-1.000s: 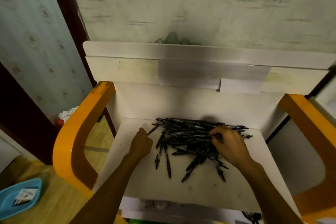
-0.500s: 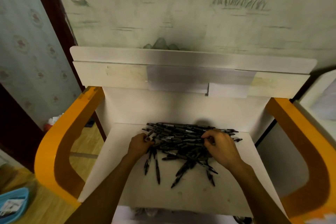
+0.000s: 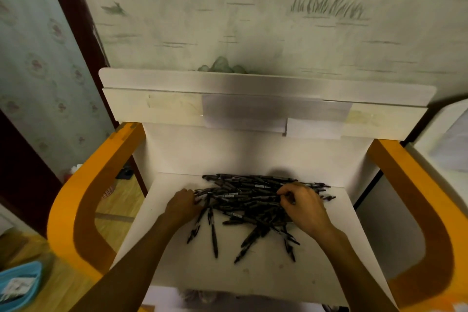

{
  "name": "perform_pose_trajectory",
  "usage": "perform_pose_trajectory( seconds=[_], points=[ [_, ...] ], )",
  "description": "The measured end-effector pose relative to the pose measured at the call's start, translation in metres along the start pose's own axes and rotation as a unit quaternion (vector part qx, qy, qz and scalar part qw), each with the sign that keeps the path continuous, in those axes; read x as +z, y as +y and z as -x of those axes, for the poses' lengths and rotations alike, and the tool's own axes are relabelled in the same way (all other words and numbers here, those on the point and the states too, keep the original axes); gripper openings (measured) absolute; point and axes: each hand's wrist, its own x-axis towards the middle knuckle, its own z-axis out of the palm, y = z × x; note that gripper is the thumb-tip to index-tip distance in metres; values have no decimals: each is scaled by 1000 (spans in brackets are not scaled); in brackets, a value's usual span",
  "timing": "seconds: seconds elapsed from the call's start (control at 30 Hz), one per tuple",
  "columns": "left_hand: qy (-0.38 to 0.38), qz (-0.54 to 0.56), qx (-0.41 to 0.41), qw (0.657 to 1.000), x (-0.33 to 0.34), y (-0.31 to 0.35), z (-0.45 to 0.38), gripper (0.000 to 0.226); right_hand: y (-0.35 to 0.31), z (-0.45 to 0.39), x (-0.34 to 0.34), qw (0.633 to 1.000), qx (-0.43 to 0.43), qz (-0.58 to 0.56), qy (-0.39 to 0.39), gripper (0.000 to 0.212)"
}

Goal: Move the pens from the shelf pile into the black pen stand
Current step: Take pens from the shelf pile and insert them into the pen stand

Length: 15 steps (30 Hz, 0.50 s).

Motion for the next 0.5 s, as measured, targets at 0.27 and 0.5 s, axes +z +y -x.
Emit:
perform_pose_trajectory(
  seconds=[0.27, 0.5],
  points=[
    [-56, -24, -37, 997, -2, -10, 19, 56, 0, -2, 2, 1000, -7, -6, -2, 17],
    [-41, -9, -81, 996, -5, -11, 35, 14, -5, 1, 4, 1000, -7, -20, -3, 17]
  ],
)
